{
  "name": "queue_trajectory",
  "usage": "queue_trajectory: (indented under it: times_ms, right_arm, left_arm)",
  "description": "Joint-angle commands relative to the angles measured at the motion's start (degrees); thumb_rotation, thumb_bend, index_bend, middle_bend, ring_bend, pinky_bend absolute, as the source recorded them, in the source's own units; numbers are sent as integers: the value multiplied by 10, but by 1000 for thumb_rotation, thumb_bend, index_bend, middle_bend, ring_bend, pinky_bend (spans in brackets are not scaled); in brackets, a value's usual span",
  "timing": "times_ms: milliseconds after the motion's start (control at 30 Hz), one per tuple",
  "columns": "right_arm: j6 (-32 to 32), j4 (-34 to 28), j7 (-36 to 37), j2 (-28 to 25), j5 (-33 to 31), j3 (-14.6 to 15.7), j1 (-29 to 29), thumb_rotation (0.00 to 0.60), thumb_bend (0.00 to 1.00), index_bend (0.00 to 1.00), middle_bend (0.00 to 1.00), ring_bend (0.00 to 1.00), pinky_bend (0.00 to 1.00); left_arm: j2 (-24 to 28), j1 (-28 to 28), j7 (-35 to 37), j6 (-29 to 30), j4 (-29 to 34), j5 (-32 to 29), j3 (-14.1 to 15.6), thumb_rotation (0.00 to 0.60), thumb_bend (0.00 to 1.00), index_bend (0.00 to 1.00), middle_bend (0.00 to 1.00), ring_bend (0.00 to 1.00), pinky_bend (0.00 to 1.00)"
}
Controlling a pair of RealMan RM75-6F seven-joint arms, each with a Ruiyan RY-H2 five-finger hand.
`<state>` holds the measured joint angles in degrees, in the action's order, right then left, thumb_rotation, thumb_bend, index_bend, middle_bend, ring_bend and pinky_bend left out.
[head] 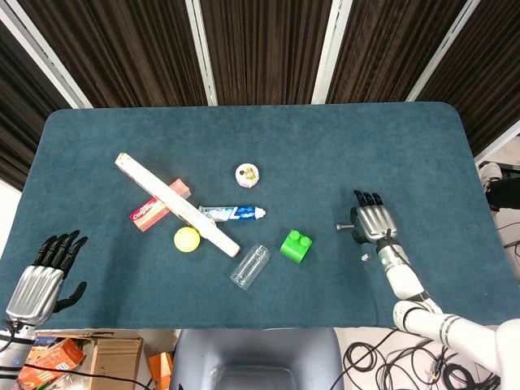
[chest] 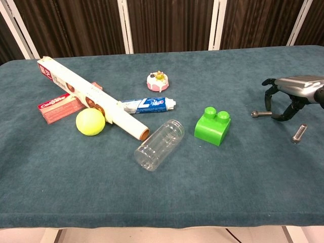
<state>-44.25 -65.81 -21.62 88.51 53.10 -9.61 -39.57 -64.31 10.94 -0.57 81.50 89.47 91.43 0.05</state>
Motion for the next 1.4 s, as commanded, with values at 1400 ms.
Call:
queue_trajectory:
  times_ms: [1400]
  right_arm:
    - [-36,-68,19,-37,25,1,0,600,325,585,0,0,0]
  left_arm:
    - [0,1,2,-1,-1,0,1,600,347,0,0,0,65]
